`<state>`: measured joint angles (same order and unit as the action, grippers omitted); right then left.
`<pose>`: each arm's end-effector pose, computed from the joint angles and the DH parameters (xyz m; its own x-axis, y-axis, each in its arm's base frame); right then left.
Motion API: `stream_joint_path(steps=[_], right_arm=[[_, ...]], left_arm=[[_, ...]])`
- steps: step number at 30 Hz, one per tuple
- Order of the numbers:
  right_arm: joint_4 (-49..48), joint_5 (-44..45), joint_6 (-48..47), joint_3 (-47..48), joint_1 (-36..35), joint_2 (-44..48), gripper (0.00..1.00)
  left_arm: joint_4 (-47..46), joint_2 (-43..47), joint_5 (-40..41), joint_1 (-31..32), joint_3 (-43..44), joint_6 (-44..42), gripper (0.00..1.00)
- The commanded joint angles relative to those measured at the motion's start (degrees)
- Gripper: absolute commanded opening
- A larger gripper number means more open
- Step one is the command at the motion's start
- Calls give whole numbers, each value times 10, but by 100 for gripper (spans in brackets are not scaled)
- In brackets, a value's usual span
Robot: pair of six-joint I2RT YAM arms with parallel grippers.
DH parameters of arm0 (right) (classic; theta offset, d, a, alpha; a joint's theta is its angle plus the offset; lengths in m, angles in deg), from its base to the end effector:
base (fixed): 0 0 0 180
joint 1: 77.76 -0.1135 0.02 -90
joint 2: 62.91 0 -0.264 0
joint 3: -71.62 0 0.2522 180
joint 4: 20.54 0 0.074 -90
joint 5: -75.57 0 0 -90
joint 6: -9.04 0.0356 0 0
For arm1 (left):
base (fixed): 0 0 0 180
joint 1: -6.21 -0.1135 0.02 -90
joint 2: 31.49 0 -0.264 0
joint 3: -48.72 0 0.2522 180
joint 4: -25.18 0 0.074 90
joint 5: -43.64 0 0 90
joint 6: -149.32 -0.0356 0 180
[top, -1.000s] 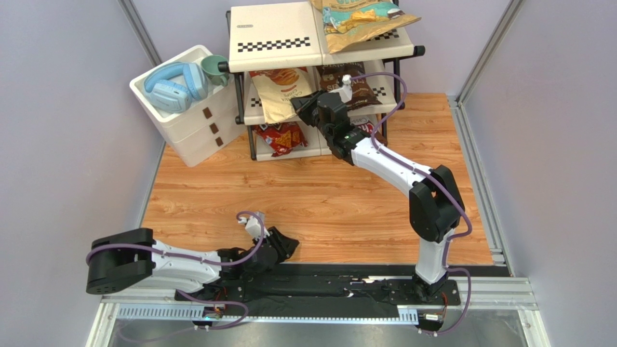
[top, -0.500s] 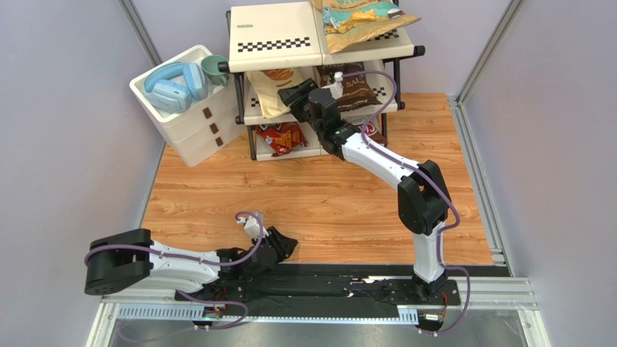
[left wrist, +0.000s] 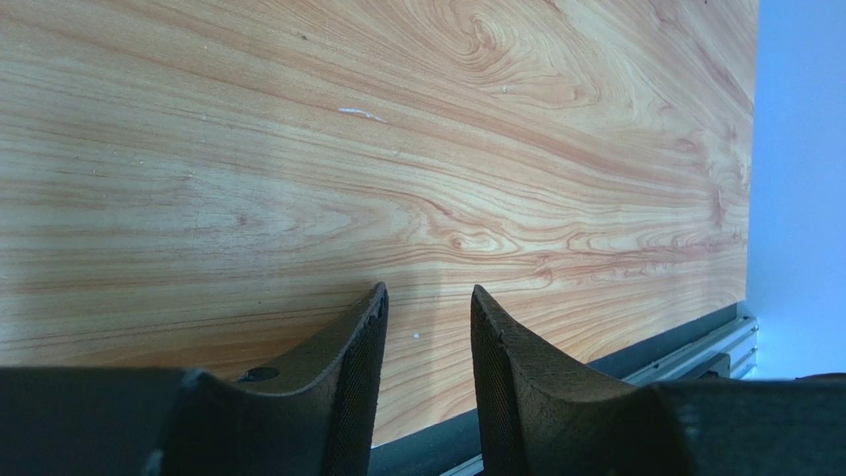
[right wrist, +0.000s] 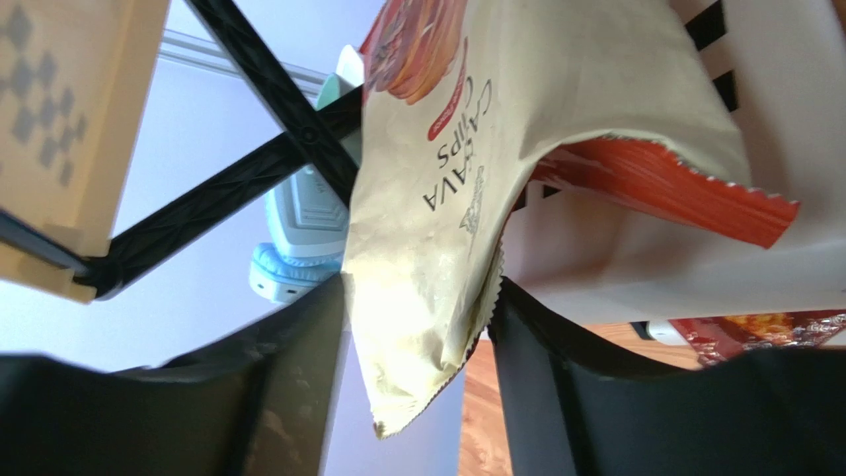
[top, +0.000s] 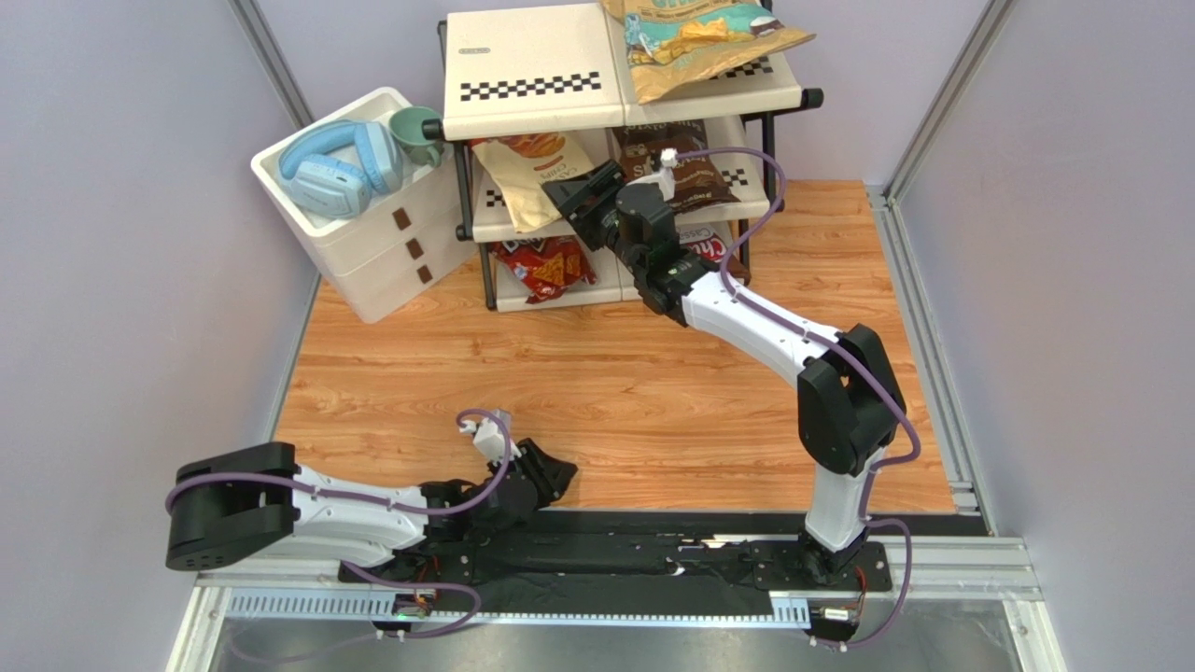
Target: Place and organize the chips bags onto the shelf
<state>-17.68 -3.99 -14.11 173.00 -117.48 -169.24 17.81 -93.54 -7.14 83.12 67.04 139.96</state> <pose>0.3529 0.2848 0.3303 -0.4920 0.7669 -0.4121 -0.0967 0.4223 0.9013 0.0582 -0.1510 0.1121 -0.6526 -0.5686 -0.5008 -0.0285 0.6790 -0.7336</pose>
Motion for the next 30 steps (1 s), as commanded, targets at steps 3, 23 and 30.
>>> stream_joint_path(steps=[3, 23, 30], right_arm=[[-23, -24, 10, 26, -7, 11, 35], [0, -17, 17, 92, -28, -45, 4], [28, 81, -14, 59, -47, -6, 0]], left_arm=[[38, -6, -9, 3, 1, -15, 43], [69, 30, -3, 3, -12, -7, 42], [72, 35, -1, 4, -14, -7, 42]])
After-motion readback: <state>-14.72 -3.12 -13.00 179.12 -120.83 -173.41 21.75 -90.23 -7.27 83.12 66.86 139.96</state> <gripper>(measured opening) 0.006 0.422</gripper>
